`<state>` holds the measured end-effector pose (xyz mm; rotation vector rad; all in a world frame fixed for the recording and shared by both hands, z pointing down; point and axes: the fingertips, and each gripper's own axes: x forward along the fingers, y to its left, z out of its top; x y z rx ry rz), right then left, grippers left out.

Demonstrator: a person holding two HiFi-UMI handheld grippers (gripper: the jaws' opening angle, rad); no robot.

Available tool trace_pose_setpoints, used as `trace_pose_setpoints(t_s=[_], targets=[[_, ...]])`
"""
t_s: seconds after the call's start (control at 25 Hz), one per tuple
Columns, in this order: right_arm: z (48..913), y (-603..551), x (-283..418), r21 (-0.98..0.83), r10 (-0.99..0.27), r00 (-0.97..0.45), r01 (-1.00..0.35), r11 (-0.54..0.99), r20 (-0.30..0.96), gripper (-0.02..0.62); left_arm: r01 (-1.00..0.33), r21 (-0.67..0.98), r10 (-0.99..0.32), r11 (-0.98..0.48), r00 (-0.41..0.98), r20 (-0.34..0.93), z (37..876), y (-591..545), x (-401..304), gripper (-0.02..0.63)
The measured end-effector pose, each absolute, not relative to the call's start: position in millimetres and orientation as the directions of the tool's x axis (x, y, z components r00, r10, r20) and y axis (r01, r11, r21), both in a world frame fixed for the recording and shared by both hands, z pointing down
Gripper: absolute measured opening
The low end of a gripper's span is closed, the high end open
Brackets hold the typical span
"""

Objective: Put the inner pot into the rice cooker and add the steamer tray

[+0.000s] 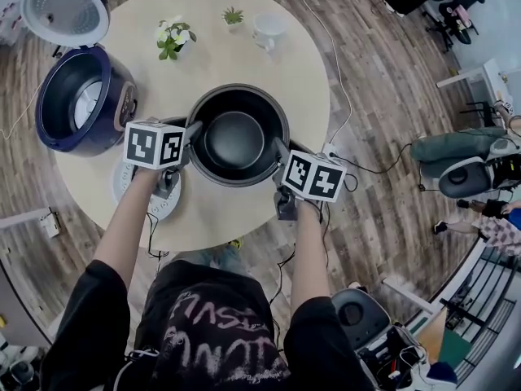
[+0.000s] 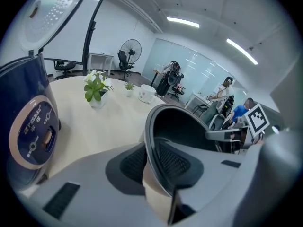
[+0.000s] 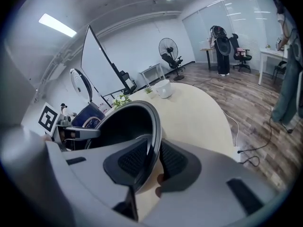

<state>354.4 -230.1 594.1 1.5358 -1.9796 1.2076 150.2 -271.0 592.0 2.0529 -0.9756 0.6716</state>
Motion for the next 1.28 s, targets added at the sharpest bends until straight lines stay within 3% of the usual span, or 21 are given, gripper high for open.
trace_pose_setpoints(t_s=[0.32, 1.28], targets=[[580.9, -216.7, 357.9, -0.408, -0.642, -0.336, -0.912, 0.039, 0.689, 0.077, -0.837, 0.373, -0.496, -0.400, 0.540, 0.680, 566.6, -259.5, 149.0, 0.081], [488.8, -143.4, 348.9, -0.402, -0.717, -0.418, -0.892, 0.207, 0.557, 0.080, -0.873, 0.314, -0.657, -0.374, 0.488, 0.574, 472.8, -172.6, 138.8, 0.074]])
